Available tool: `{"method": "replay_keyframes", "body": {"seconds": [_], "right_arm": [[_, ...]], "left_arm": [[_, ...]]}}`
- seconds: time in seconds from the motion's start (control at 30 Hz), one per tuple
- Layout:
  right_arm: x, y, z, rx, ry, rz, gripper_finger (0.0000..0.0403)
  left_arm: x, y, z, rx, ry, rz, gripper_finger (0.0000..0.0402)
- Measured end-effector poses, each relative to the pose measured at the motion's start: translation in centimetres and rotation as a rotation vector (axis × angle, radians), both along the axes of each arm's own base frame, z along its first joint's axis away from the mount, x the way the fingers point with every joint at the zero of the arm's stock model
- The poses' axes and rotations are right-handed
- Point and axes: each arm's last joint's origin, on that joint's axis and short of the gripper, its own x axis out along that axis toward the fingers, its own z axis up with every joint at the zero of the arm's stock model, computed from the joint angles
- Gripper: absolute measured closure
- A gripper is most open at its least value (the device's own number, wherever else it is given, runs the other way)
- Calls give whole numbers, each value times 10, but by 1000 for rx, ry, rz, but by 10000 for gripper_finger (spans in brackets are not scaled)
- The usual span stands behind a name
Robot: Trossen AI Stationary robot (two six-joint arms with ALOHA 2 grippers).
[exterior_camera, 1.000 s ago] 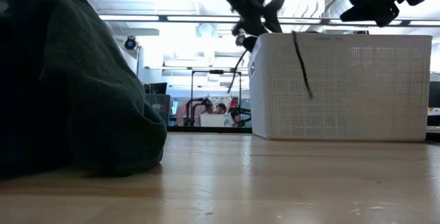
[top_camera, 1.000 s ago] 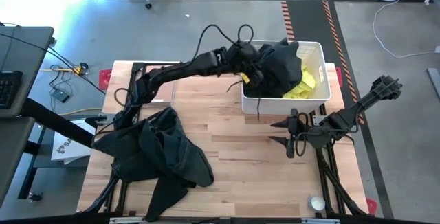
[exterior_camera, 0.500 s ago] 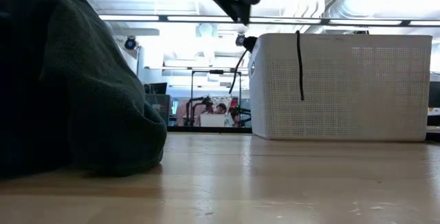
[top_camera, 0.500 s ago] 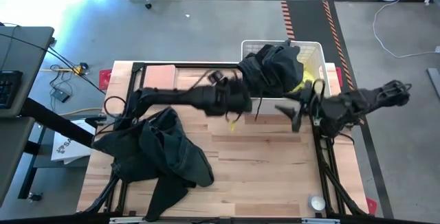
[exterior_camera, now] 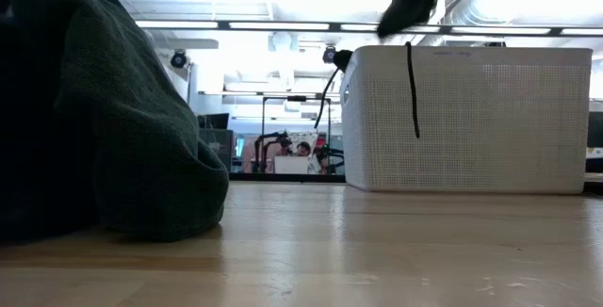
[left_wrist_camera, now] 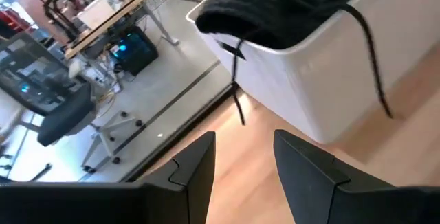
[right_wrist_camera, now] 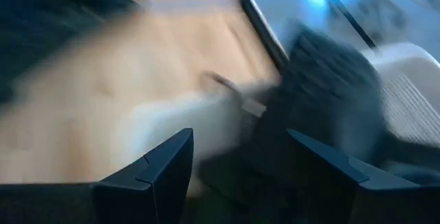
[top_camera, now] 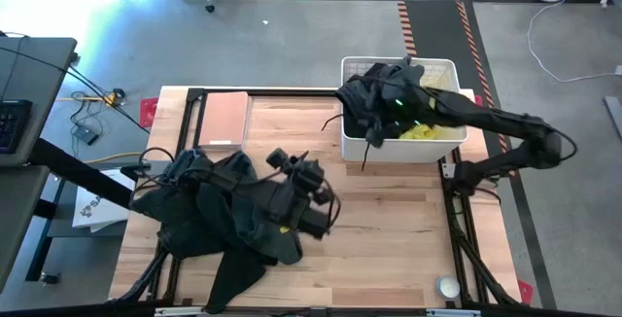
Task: Sort clothes
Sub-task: Put the black short pants into the white laundry bin
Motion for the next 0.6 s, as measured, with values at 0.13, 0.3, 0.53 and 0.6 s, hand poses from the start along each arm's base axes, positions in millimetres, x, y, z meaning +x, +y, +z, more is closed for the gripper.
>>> {"method": "replay_keyframes", "body": {"seconds": [0.13,0.3,0.53,0.6], "right_arm": [[-3,-44,-14,32,67,-95,183],[-17,-84,-49,215,244,-189,183],[-42,-111,-101,388,475,-319,183],[-47,-112,-117,421,518,-327,183]], "left_arm": [[-7,-18,-11,-18,-23,-20,257],[-12,-26,-22,-23,-40,-19,257],[-12,-26,-25,-38,-28,-15,257],[-12,-25,-25,-31,-21,-16,257]]}}
